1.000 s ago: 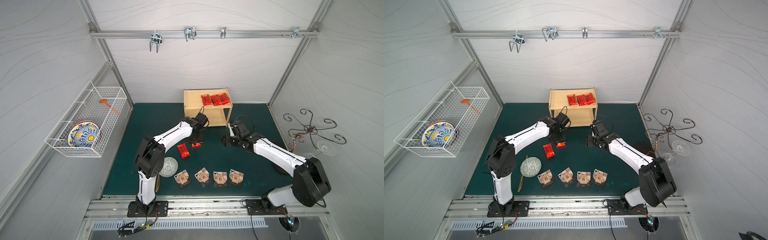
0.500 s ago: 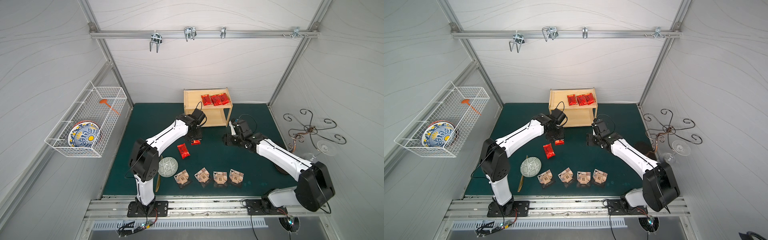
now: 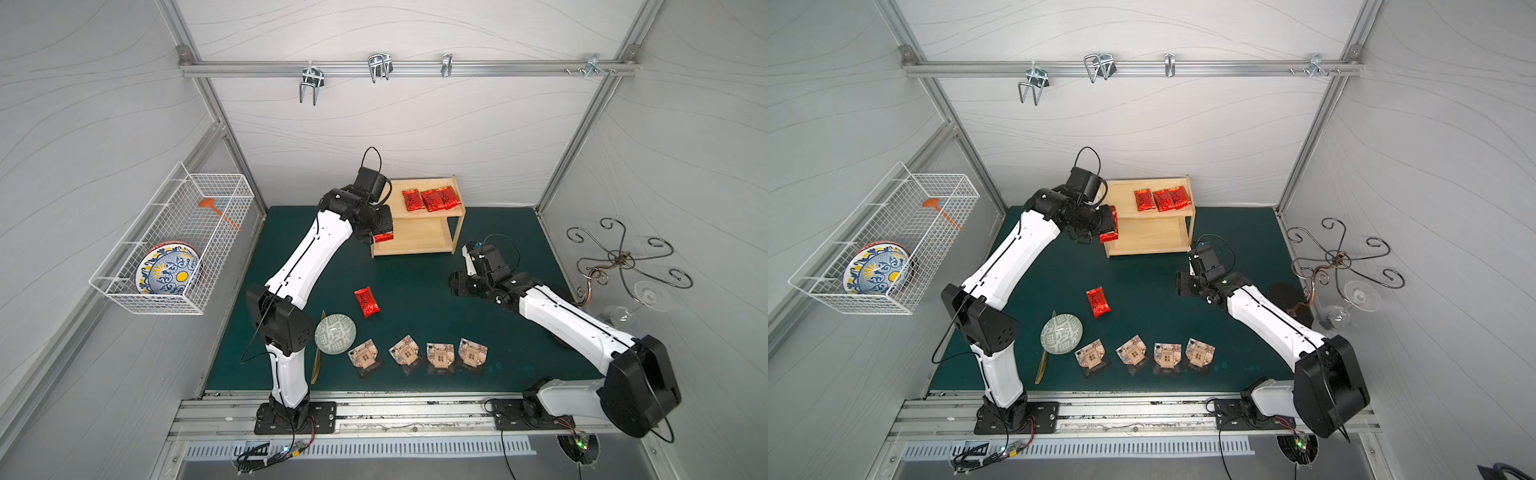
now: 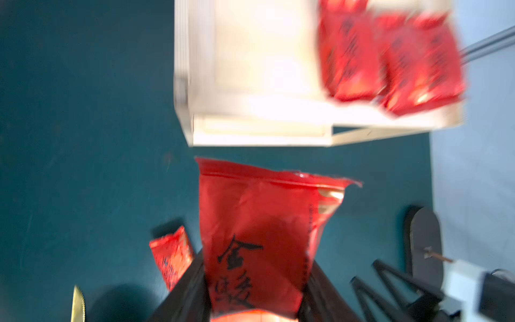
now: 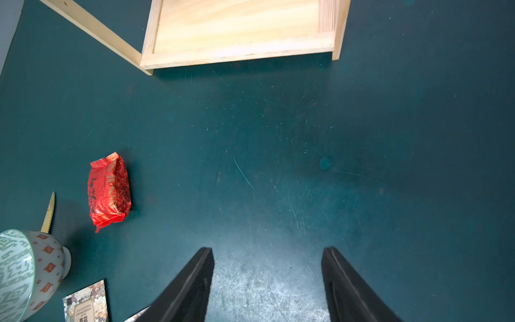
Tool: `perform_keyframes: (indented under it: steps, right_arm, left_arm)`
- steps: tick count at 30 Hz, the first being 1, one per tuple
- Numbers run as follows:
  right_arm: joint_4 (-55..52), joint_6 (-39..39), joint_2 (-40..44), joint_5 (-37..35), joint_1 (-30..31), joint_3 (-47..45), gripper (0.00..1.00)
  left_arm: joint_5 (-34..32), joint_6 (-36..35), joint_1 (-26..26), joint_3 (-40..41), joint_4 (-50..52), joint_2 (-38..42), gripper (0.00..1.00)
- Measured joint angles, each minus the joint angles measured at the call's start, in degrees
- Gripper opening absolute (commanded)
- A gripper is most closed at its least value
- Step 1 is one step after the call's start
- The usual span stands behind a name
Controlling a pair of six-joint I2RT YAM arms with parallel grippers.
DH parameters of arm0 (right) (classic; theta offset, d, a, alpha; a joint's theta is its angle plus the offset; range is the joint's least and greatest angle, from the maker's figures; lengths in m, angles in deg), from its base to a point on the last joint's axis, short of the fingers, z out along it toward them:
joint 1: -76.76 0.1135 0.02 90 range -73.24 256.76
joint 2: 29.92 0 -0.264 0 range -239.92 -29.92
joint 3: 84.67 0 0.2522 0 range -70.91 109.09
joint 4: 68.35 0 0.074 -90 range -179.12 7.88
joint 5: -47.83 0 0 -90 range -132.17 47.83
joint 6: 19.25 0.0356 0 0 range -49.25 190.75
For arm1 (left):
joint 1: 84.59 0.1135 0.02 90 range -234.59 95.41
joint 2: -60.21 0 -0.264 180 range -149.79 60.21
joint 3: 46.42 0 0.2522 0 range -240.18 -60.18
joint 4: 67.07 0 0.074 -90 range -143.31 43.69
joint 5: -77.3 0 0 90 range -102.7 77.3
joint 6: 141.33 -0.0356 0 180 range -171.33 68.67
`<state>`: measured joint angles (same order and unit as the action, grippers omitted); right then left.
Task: Place the tea bags on the shelf by color
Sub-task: Place the tea bag on the shelf.
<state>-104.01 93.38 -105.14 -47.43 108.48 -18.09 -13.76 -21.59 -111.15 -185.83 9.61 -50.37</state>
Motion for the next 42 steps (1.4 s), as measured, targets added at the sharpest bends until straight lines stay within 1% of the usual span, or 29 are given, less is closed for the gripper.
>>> perform_keyframes:
  steps: [4,7,12,22,33,42]
  right_arm:
    - [0.7,0.1,-0.3,1.5,0.0,-0.4,0.67]
    - [1.1,0.3,-0.9,2.6,0.0,-0.7,0.67]
    - [1.5,0.8,-1.3,4.3,0.0,-1.4,0.67]
    - [2.4,1.6,-2.8,6.3,0.0,-1.9,0.67]
    - [2.5,1.6,-3.2,6.4,-0.3,-1.9,0.67]
    - [2.5,1.6,-3.2,6.4,-0.3,-1.9,0.67]
  left_arm:
    - [0.0,-1.3,1.4,-11.6,0.5,-7.0,0.49]
    - [0.5,-1.8,2.3,-15.6,-0.5,-11.5,0.49]
    - [1.6,-1.6,3.7,-15.6,-3.8,-14.6,0.49]
    - [4.6,1.6,6.5,-14.0,-12.3,-16.2,0.47]
    - [7.3,3.5,6.0,-13.9,-15.8,-18.4,0.46]
    - [7.9,4.4,4.4,-13.9,-19.2,-20.6,0.48]
